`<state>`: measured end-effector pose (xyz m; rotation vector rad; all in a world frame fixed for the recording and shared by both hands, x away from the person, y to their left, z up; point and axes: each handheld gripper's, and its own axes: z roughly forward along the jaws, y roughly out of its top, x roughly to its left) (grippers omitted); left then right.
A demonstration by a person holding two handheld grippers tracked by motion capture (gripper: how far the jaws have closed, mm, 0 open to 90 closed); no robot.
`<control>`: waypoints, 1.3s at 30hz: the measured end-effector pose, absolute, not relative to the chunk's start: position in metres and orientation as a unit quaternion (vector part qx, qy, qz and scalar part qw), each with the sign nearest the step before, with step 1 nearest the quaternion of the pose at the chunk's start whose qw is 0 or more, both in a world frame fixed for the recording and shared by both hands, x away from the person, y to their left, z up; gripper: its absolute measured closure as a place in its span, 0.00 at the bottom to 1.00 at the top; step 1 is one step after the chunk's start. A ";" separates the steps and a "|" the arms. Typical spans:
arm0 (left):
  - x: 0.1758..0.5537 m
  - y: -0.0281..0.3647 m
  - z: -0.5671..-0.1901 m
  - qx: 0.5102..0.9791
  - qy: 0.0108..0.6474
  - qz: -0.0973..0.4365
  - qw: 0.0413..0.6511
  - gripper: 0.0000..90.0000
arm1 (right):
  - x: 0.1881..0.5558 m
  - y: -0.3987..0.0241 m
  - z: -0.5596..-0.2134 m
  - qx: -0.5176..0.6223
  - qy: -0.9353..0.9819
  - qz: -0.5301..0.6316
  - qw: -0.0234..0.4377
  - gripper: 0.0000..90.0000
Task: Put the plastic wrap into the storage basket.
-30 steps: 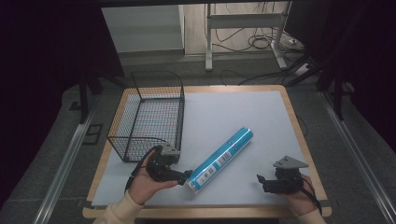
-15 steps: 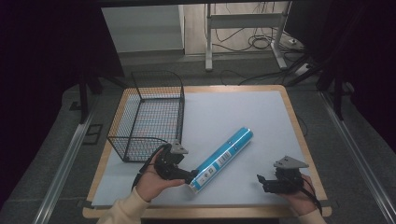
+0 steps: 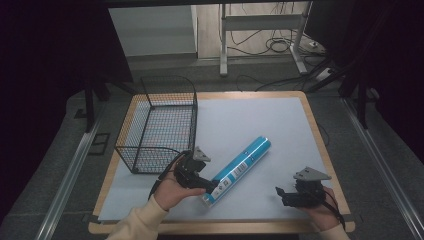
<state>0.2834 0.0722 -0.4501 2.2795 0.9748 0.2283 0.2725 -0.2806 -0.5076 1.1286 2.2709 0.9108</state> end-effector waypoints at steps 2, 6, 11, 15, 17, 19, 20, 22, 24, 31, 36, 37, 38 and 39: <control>0.284 0.071 -0.450 0.868 0.371 0.086 0.320 0.18 | 0.272 -0.280 -0.508 0.408 0.823 0.329 0.221 0.13; 0.287 0.064 -0.451 0.871 0.367 0.084 0.315 0.18 | 0.272 -0.280 -0.508 0.407 0.823 0.329 0.222 0.13; 0.292 0.057 -0.451 0.874 0.362 0.079 0.314 0.18 | 0.272 -0.280 -0.508 0.407 0.823 0.330 0.221 0.13; 0.297 0.051 -0.451 0.879 0.359 0.077 0.305 0.17 | 0.272 -0.280 -0.508 0.406 0.823 0.330 0.221 0.13; 0.299 0.048 -0.451 0.880 0.358 0.077 0.303 0.17 | 0.272 -0.280 -0.508 0.406 0.823 0.330 0.220 0.13; 0.301 0.044 -0.451 0.882 0.356 0.075 0.300 0.17 | 0.272 -0.280 -0.508 0.405 0.824 0.329 0.220 0.13; 0.302 0.042 -0.451 0.882 0.356 0.075 0.299 0.17 | 0.272 -0.280 -0.508 0.406 0.824 0.330 0.220 0.13; 0.306 0.037 -0.450 0.885 0.354 0.073 0.294 0.17 | 0.272 -0.280 -0.508 0.406 0.823 0.330 0.220 0.13; 0.309 0.031 -0.451 0.887 0.353 0.071 0.289 0.17 | 0.273 -0.280 -0.508 0.406 0.824 0.330 0.219 0.13; 0.316 0.021 -0.452 0.892 0.350 0.067 0.277 0.17 | 0.272 -0.279 -0.508 0.405 0.824 0.331 0.219 0.13; 0.321 0.015 -0.455 0.896 0.348 0.063 0.269 0.17 | 0.273 -0.280 -0.509 0.404 0.825 0.330 0.218 0.13; 0.322 0.014 -0.456 0.897 0.347 0.062 0.267 0.17 | 0.273 -0.280 -0.509 0.404 0.825 0.330 0.218 0.13; 0.322 0.013 -0.457 0.897 0.348 0.061 0.267 0.17 | 0.273 -0.280 -0.509 0.404 0.825 0.330 0.218 0.13; 0.323 0.012 -0.457 0.897 0.347 0.061 0.266 0.17 | 0.273 -0.280 -0.508 0.405 0.825 0.330 0.218 0.13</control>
